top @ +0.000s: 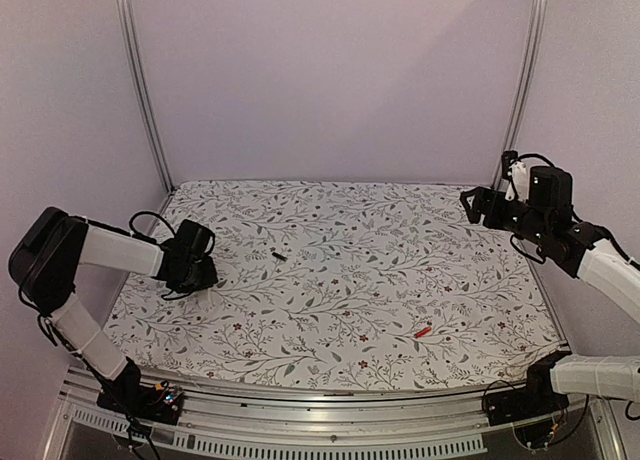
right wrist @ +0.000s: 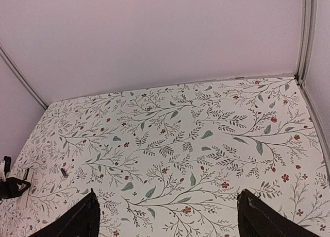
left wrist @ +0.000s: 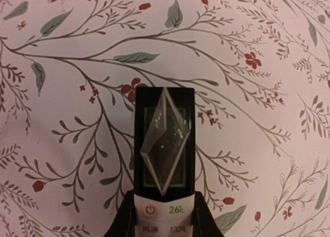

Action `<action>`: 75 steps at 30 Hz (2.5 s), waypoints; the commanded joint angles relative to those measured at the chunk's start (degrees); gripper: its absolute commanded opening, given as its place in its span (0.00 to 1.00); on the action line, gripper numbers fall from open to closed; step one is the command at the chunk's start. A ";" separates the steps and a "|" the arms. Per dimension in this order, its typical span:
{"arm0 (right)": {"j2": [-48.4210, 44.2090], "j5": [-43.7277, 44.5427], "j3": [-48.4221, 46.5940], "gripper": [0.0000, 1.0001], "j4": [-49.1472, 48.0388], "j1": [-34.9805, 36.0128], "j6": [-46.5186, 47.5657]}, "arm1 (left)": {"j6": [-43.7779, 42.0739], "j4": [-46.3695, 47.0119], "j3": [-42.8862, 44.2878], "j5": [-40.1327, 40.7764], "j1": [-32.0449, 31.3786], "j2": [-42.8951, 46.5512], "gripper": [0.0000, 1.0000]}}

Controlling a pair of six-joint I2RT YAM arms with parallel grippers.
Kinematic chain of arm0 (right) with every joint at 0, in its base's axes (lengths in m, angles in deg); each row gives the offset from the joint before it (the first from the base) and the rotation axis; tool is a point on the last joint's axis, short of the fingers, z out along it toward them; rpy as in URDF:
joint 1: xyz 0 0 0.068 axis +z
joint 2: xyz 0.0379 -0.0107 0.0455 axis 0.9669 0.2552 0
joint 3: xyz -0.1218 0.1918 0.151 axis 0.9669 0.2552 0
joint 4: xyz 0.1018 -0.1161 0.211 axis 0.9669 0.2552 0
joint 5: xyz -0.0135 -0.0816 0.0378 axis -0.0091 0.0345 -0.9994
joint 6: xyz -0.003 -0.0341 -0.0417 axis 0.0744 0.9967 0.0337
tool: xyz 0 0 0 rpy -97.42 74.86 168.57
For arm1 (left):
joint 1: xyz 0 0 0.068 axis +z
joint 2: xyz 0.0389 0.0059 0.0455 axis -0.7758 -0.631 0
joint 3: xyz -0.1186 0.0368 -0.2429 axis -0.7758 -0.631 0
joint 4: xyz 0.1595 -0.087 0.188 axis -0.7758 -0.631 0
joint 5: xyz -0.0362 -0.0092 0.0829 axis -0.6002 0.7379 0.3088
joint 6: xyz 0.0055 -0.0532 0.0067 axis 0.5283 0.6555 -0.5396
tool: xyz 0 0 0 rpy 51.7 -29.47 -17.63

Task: Load the batteries into the remote control
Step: Pick up the remote control from the center of the board, then pass from the left arm to the right, then pass from the right arm to the left

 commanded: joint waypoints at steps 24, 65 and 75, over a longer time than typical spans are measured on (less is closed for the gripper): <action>23.04 -27.69 -34.66 0.99 -4.66 38.15 29.87 | -35.90 35.58 9.13 -24.51 -32.21 36.38 0.00; 27.41 -10.94 -39.86 0.00 -0.36 42.43 23.76 | -39.85 32.26 8.49 -12.69 -40.67 39.05 1.00; 26.87 0.04 -43.37 0.00 9.84 42.42 21.66 | -37.42 24.24 14.38 -11.07 -40.34 34.54 0.99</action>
